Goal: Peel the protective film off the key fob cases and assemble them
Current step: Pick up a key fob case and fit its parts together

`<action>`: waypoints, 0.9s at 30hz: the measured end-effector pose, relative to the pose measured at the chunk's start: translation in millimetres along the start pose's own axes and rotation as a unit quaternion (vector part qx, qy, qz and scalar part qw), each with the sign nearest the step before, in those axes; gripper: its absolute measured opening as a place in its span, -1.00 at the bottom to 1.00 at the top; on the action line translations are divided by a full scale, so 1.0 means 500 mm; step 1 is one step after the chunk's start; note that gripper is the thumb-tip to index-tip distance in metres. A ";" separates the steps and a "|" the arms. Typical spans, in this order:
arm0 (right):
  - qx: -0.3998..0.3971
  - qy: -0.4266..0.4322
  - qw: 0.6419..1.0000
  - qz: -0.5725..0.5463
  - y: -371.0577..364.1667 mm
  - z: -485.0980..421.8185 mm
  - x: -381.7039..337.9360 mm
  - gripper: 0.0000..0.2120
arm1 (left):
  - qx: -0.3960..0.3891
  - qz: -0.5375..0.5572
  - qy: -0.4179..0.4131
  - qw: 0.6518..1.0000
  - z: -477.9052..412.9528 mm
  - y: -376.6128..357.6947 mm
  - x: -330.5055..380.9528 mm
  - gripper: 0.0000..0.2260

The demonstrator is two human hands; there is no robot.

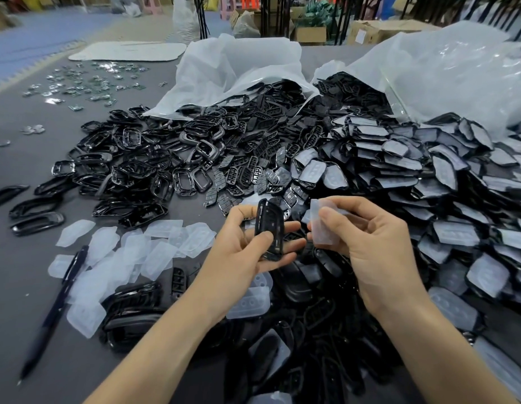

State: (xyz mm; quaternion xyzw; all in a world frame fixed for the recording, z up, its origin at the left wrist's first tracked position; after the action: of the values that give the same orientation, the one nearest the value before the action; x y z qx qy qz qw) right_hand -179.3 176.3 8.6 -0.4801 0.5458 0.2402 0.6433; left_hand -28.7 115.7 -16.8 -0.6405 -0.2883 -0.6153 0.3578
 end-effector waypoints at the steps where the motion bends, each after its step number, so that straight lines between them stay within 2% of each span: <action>1: -0.004 0.002 1.000 -0.002 -0.002 0.001 0.000 -0.90 | 0.003 -0.011 -0.004 1.000 0.000 -0.002 -0.001 -0.80; 6: -0.035 0.024 0.997 0.059 -0.010 0.012 0.005 -0.91 | 0.002 -0.034 -0.021 0.999 0.003 -0.019 -0.008 -0.71; 10: -0.092 -0.016 0.996 0.009 -0.020 0.019 -0.005 -0.93 | -0.011 -0.066 -0.036 0.997 0.005 -0.026 -0.012 -0.75; 13: -0.125 0.001 0.992 0.009 -0.025 0.024 -0.014 -0.90 | -0.017 -0.060 -0.039 0.997 0.008 -0.029 -0.010 -0.77; 18: -0.096 0.071 0.986 0.112 -0.018 0.016 -0.004 -0.86 | -0.008 -0.094 -0.061 0.994 0.012 -0.034 -0.012 -0.70; 24: -0.064 0.094 0.988 0.104 -0.016 0.014 0.012 -0.82 | 0.014 -0.153 -0.082 0.985 0.016 -0.041 -0.010 -0.66; 27: -0.058 0.106 0.987 0.102 -0.013 0.012 0.015 -0.78 | 0.034 -0.243 -0.105 0.964 0.017 -0.038 -0.007 -0.63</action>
State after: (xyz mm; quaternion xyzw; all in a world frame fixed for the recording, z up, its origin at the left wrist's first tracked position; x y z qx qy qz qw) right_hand -168.9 177.1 3.8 -0.4808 0.6423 0.2836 0.5252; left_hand -39.2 133.9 -18.0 -0.5995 -0.4917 -0.6033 0.1865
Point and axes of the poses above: each hand's wrist, its own z-axis away from the middle knuckle, its own y-axis out of the back of the hand, x = y × z, the point moved 1 cm from there along -z, towards the middle knuckle, and after that the axes turned 12 degrees about -z, right-handed, at the moved point
